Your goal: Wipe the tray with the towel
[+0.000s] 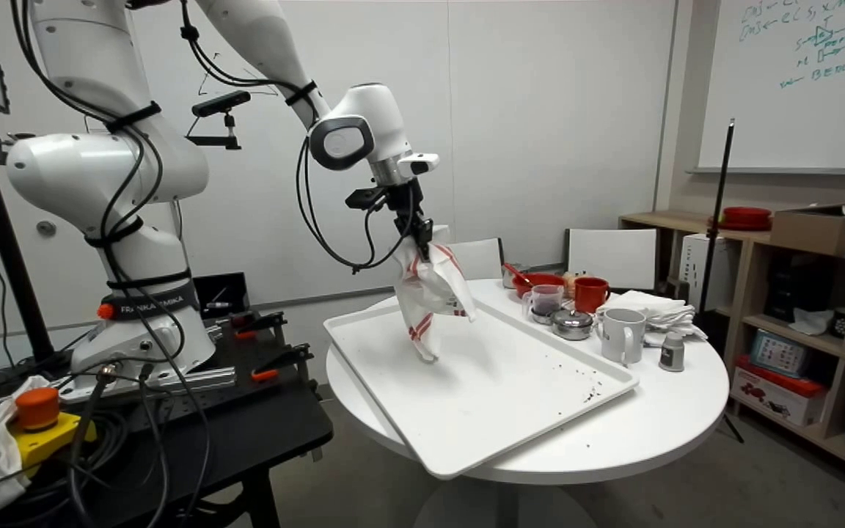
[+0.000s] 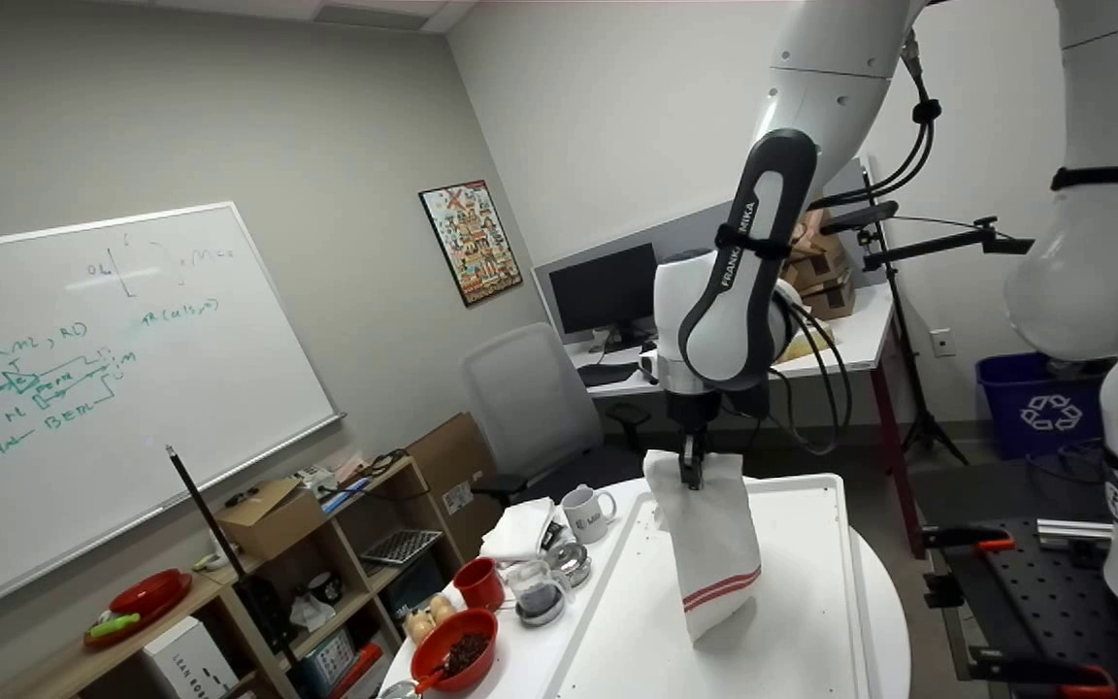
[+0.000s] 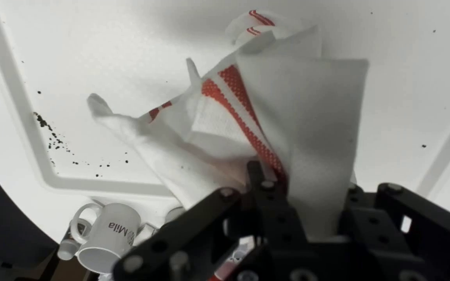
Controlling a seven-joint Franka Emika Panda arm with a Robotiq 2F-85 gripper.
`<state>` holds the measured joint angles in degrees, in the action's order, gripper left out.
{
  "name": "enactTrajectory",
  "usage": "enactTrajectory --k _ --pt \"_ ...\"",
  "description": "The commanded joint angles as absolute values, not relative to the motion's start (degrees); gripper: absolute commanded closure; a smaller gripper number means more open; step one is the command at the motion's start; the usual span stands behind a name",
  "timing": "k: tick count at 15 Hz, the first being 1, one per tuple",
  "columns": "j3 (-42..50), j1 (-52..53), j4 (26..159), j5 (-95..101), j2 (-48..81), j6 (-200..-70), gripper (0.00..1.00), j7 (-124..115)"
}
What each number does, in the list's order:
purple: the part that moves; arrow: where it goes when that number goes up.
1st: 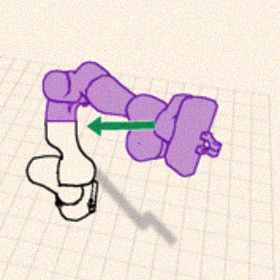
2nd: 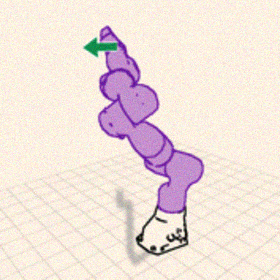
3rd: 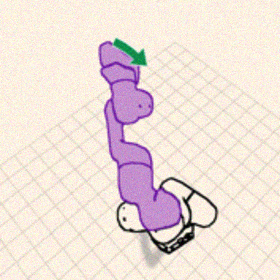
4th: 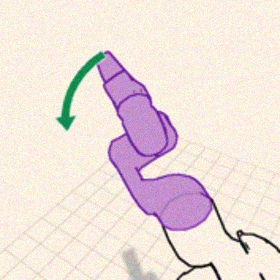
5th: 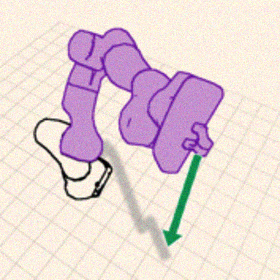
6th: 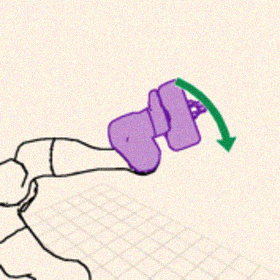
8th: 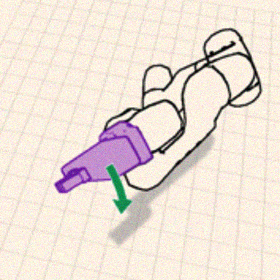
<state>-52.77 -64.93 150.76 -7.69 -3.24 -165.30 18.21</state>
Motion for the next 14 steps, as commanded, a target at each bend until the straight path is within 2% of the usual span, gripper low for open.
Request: enactTrajectory --k 1,10,12,14 --pt "-50.7 -60.8 149.2 0.2 -3.8 -160.2 0.93 14.0" --pt "-52.3 -58.7 143.5 17.7 3.3 -154.4 0.92 6.8" --pt "-51.4 -58.4 143.0 21.3 4.4 -155.6 0.61 4.2" --pt "-50.5 -58.2 142.3 24.0 5.7 -156.0 0.48 2.5"
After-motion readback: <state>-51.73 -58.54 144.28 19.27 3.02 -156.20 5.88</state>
